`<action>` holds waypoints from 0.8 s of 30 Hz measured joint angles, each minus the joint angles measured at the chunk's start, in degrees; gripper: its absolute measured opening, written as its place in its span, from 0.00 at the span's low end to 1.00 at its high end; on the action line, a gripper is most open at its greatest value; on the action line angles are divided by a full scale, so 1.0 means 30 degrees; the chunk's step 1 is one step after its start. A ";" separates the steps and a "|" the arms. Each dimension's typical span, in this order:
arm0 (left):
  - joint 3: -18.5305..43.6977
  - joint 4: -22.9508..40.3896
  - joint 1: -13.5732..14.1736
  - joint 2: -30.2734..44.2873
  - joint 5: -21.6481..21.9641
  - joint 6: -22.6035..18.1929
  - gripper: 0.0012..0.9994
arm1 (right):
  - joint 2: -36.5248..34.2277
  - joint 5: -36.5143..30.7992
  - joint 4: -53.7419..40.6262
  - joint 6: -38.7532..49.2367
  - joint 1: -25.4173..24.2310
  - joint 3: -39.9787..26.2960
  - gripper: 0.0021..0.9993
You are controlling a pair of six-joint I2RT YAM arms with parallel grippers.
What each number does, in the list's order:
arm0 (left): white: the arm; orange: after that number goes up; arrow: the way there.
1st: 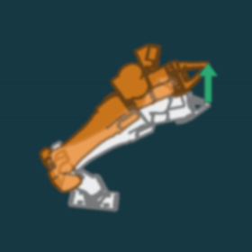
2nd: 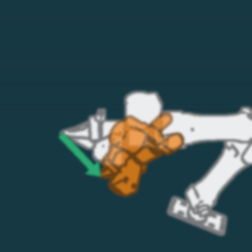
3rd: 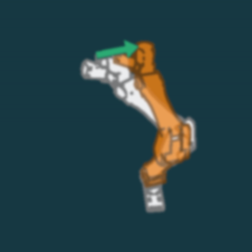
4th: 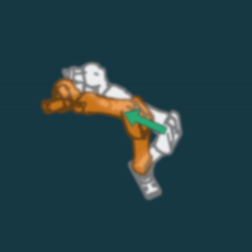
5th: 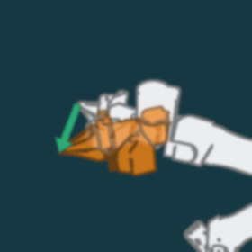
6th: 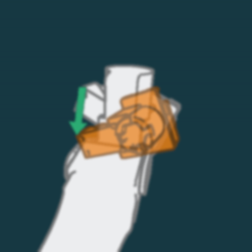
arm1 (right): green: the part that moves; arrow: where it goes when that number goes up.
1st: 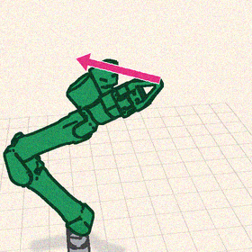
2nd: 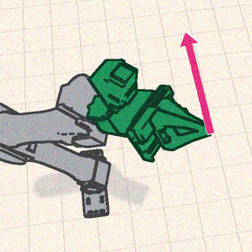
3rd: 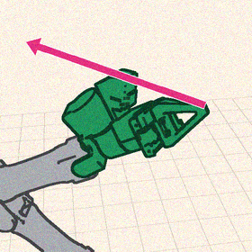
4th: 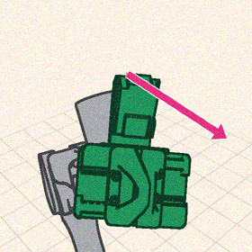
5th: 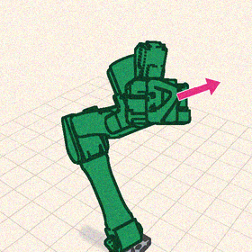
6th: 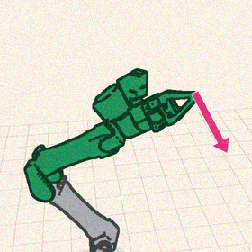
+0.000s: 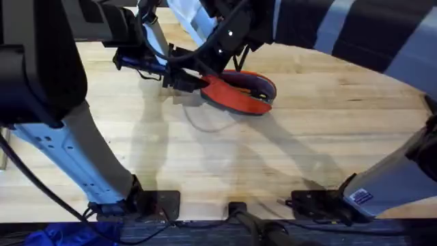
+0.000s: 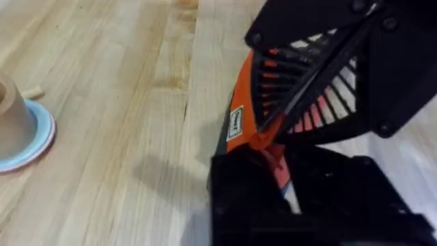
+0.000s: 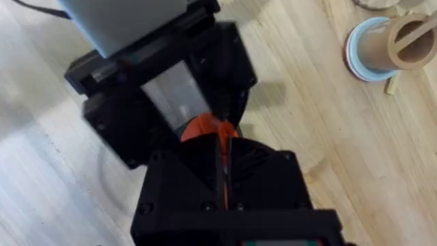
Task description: Unzip the bag, pick up the pens from the table one at a time and place them inside, then zip the bag closed.
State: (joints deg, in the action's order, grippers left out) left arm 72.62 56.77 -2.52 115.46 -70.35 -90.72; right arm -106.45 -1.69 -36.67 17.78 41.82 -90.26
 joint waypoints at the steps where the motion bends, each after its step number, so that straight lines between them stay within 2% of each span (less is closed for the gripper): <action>1: 0.0000 -0.0072 0.0046 0.0000 0.0000 0.0002 0.28 | 0.0000 0.0000 -0.0002 0.0000 0.0000 0.0000 0.03; 4: 0.0000 -0.0095 0.0088 0.0000 0.0009 0.0018 0.08 | -0.0005 0.0000 -0.0024 0.0000 0.0000 0.0000 0.03; 5: 0.0000 -0.0088 0.0088 0.0000 0.0015 0.0022 0.06 | -0.0004 0.0000 -0.0029 0.0000 0.0000 0.0000 0.03; 13: 0.0000 -0.0088 0.0088 0.0000 0.0015 0.0022 0.04 | 0.0000 -0.0088 -0.0066 0.0000 0.0000 0.0000 0.03; 24: 0.0000 -0.0088 0.0124 -0.0004 0.0029 0.0022 0.04 | 0.0004 -0.1279 -0.0834 0.0007 0.0124 0.0000 0.03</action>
State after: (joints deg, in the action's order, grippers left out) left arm 72.62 56.51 -2.15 115.45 -70.26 -90.65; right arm -106.44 -5.53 -39.17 17.80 42.19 -90.26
